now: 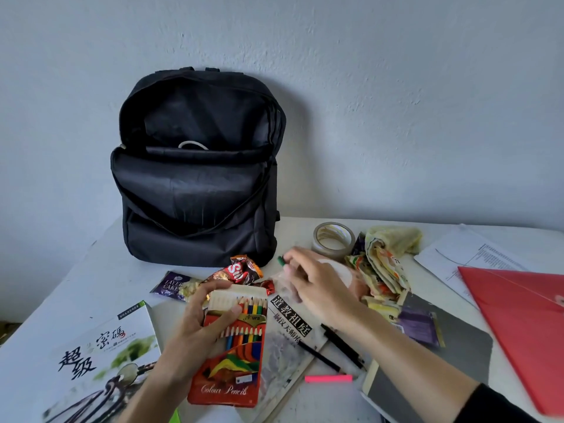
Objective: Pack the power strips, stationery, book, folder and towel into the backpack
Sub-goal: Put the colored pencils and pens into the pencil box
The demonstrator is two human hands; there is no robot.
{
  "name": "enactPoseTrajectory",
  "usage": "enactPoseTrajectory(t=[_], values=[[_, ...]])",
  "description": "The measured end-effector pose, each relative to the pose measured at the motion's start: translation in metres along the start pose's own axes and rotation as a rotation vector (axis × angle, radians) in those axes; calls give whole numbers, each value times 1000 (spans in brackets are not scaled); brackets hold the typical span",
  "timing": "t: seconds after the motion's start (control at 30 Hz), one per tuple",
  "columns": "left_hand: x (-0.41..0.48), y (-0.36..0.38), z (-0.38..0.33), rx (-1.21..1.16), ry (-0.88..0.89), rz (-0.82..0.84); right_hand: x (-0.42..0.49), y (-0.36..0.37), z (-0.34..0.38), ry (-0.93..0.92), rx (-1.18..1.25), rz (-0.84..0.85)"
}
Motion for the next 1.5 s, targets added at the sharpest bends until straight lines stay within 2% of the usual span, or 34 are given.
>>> enactPoseTrajectory(t=[0.13, 0.23, 0.43, 0.7, 0.83, 0.97, 1.1, 1.23, 1.37, 1.43, 1.5], values=[[2, 7, -3, 48, 29, 27, 5, -26, 17, -38, 237, -29], [2, 11, -5, 92, 48, 61, 7, -36, 24, -1, 450, -32], [2, 17, -4, 201, 46, 104, 12, -14, 24, 93, 703, 187], [-8, 31, -11, 270, 122, 169, 12, 8, 29, -58, 252, 60], [-10, 26, -9, 239, 130, 148, 3, 21, 37, -129, 109, 130], [-13, 20, -11, 221, 147, 120, -2, 33, 39, -82, 105, 247], [-14, 19, -15, 223, 176, 110, -1, 31, 40, -37, 105, 198], [-14, 19, -19, 212, 184, 127, 4, 29, 37, -27, 178, 241], [-13, 17, -21, 205, 176, 112, 8, 0, 27, -35, 260, 63], [-10, 15, -25, 197, 181, 98, 8, -13, 20, -44, 180, -7], [-9, 12, -28, 188, 191, 88, 4, -8, 9, -48, -71, 114]])
Point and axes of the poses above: each hand's wrist, its own x-axis towards the middle knuckle, its own y-axis out of the palm, z = x × y, the point moved 7 cm from there along x, towards the middle knuckle, and after that the axes turned 14 degrees about -x, right-handed, at the moved point
